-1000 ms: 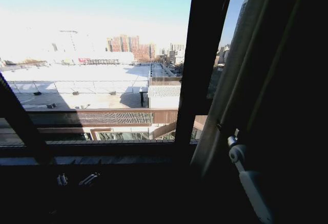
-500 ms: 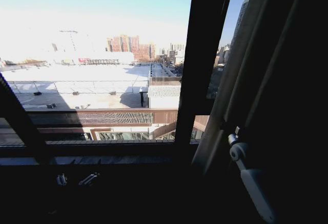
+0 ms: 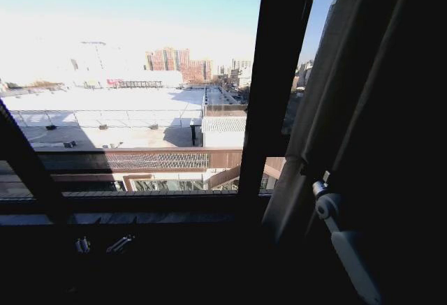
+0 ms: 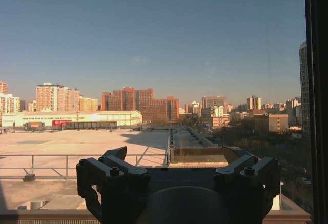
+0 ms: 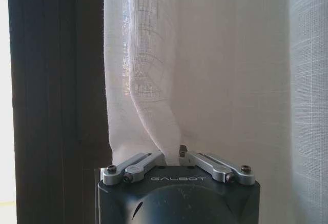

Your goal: Open the curtains by pulling them apart, changing their state from closed to fully open.

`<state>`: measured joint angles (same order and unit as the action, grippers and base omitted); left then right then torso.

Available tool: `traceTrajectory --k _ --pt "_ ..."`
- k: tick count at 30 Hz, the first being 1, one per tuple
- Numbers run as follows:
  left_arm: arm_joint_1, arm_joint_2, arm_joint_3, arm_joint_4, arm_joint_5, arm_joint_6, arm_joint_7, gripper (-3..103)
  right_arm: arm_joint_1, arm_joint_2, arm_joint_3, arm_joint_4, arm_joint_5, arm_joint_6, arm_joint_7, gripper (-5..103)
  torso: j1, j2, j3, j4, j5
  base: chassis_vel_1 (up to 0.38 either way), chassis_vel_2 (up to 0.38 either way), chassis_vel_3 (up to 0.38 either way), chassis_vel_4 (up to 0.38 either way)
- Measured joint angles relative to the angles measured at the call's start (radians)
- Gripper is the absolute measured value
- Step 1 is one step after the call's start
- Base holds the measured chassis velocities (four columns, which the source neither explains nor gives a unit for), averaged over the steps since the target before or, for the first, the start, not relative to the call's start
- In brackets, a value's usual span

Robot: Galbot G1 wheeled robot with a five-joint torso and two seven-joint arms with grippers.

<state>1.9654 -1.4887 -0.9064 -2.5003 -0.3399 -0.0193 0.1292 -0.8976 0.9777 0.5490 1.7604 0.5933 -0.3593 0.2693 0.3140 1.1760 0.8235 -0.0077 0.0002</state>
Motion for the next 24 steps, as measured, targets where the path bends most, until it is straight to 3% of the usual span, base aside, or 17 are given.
traceTrajectory --k 14,24 --pt "-0.001 0.000 -0.002 0.000 -0.003 -0.002 0.000 100 -0.014 -0.002 0.006 0.026 0.003 -0.008 -0.003 0 0.000 0.000 0.000 0.0000 -0.0002 -0.068 -0.064 0.067 0.059" --pt "-0.001 0.002 -0.003 0.000 -0.004 -0.005 0.000 100 -0.023 -0.009 0.019 0.033 0.004 -0.008 -0.004 0 0.000 0.000 0.000 -0.0001 0.0002 -0.258 -0.246 0.255 0.264"
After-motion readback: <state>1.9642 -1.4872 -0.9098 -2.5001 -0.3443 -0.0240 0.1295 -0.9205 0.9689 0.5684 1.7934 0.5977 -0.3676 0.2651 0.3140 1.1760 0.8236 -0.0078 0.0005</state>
